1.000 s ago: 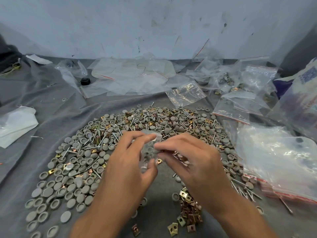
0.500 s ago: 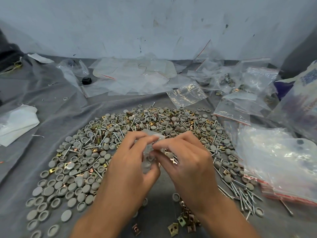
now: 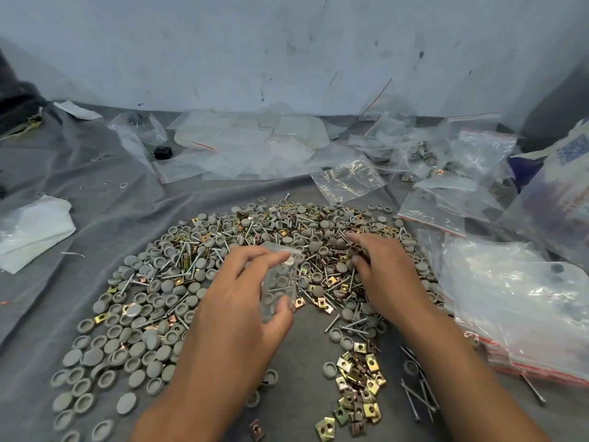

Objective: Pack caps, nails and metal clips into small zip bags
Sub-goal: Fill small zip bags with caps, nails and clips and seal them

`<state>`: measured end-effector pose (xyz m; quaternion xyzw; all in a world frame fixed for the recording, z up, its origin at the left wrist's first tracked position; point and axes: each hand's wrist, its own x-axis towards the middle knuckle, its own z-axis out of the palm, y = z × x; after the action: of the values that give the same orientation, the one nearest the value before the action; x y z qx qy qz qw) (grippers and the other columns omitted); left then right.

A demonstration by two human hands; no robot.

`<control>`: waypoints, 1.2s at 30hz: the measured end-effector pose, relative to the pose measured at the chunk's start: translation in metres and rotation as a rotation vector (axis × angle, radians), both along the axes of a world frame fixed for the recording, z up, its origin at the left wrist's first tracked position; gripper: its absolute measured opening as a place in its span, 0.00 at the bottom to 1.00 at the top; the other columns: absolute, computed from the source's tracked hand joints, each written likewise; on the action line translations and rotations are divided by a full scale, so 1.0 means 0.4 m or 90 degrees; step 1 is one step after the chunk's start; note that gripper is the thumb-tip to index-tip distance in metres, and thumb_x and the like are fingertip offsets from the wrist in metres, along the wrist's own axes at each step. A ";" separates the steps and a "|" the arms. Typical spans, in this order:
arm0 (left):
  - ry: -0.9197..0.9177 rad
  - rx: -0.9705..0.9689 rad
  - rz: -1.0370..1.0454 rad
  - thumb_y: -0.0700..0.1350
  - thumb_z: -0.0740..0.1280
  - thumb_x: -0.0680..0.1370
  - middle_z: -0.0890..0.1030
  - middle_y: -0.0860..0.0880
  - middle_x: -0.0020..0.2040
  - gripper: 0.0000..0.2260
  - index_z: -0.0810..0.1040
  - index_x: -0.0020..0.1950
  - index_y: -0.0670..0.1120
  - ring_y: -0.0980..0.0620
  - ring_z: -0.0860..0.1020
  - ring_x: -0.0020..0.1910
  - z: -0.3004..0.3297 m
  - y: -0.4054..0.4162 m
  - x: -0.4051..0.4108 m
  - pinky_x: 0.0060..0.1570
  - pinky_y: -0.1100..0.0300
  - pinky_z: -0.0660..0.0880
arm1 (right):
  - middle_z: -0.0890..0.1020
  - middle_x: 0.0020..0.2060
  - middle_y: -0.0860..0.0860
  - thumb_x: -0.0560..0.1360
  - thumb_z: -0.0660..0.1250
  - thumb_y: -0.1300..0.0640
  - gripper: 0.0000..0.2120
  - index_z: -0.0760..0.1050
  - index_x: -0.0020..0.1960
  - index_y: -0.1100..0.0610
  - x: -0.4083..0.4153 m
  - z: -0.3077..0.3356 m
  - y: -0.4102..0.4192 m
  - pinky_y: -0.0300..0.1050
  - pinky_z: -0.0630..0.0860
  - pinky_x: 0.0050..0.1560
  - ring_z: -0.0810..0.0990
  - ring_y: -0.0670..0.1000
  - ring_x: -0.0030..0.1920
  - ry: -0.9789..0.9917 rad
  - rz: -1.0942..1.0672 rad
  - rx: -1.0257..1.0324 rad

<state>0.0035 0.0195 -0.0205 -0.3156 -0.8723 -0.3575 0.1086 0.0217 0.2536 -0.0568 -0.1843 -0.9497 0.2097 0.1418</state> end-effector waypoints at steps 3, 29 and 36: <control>0.000 0.002 0.001 0.44 0.73 0.72 0.70 0.63 0.56 0.23 0.77 0.67 0.53 0.70 0.72 0.49 -0.001 -0.002 -0.003 0.52 0.82 0.62 | 0.80 0.63 0.48 0.82 0.65 0.57 0.16 0.76 0.69 0.47 -0.012 -0.011 0.010 0.53 0.70 0.67 0.73 0.53 0.65 -0.019 -0.008 0.021; -0.018 0.001 0.009 0.48 0.69 0.72 0.69 0.65 0.54 0.23 0.76 0.67 0.55 0.70 0.71 0.50 0.020 0.007 0.014 0.53 0.81 0.63 | 0.79 0.43 0.41 0.80 0.70 0.55 0.06 0.74 0.49 0.46 0.005 0.007 0.027 0.29 0.67 0.39 0.77 0.37 0.44 0.151 -0.029 -0.173; -0.026 -0.015 0.012 0.48 0.70 0.72 0.69 0.65 0.55 0.23 0.76 0.67 0.55 0.70 0.71 0.49 0.010 -0.009 0.018 0.50 0.82 0.63 | 0.82 0.42 0.44 0.80 0.70 0.53 0.04 0.77 0.50 0.44 0.051 0.090 -0.057 0.40 0.79 0.41 0.81 0.46 0.40 0.291 0.134 -0.368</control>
<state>0.0106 0.0159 -0.0164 -0.3012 -0.8813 -0.3526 0.0908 0.0420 0.2307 -0.0209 -0.0663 -0.8089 0.5180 0.2700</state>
